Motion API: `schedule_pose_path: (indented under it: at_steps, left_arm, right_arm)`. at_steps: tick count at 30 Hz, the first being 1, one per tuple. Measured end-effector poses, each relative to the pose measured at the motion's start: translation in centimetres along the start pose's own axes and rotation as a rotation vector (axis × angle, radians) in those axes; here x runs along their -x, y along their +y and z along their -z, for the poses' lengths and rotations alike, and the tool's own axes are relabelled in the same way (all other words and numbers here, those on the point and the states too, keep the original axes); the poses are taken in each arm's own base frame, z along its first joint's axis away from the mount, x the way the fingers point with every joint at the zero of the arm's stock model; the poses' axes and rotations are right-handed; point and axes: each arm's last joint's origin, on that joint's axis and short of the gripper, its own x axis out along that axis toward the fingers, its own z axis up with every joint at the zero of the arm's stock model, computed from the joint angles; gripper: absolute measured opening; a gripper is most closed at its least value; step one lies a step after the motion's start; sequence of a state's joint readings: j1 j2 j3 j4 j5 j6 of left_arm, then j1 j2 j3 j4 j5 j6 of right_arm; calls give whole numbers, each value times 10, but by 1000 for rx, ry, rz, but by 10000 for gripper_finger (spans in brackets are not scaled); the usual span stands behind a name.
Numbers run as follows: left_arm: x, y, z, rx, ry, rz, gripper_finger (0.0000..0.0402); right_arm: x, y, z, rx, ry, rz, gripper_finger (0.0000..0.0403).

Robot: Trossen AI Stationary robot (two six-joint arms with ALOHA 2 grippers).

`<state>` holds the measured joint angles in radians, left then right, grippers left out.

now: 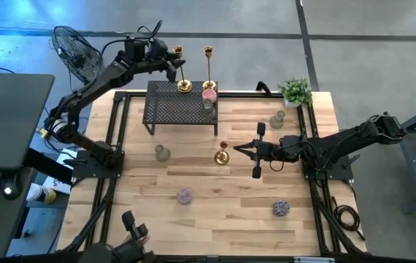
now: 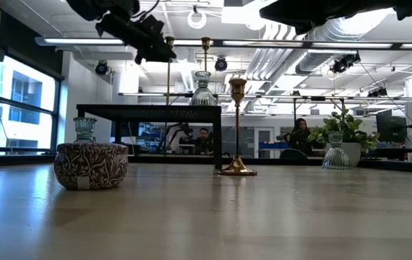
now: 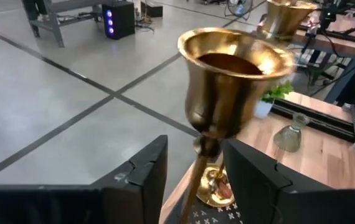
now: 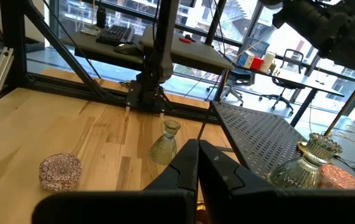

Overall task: Pick & Place candle stick holders
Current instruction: Put the bottom gold candle holder on the shelf, then put the left red patterned scented candle on the shelf

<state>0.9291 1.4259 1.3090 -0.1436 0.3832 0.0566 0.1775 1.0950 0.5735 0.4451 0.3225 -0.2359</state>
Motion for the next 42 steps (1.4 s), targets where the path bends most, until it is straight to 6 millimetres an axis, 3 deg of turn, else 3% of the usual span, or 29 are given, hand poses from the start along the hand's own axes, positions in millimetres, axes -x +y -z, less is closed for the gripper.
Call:
schedule_pose_path:
  at_steps: [4, 9, 16, 20, 30, 37, 42]
  left_arm:
    - [15, -6, -5, -35, 15, 1, 157]
    - [48, -19, -8, -133, 82, 18, 147]
    - [98, -59, -10, -175, 136, 90, 62]
    - [114, -100, 14, -229, 230, 188, 7]
    - [125, -186, 113, -224, 467, 339, 3]
    - [118, -237, 145, -201, 511, 500, 44]
    - [112, -275, 171, -283, 580, 535, 125]
  right_arm:
    - [0, 0, 0, 0, 0, 0, 1]
    - [0, 0, 0, 1, 4, -1, 1]
    - [0, 0, 1, -6, 7, -2, 2]
    - [0, 0, 1, -7, 6, -2, 1]
    - [0, 0, 1, -16, 7, -2, 2]
    - [0, 0, 1, -24, 7, -2, 2]
    - [0, 0, 1, -23, 7, -1, 1]
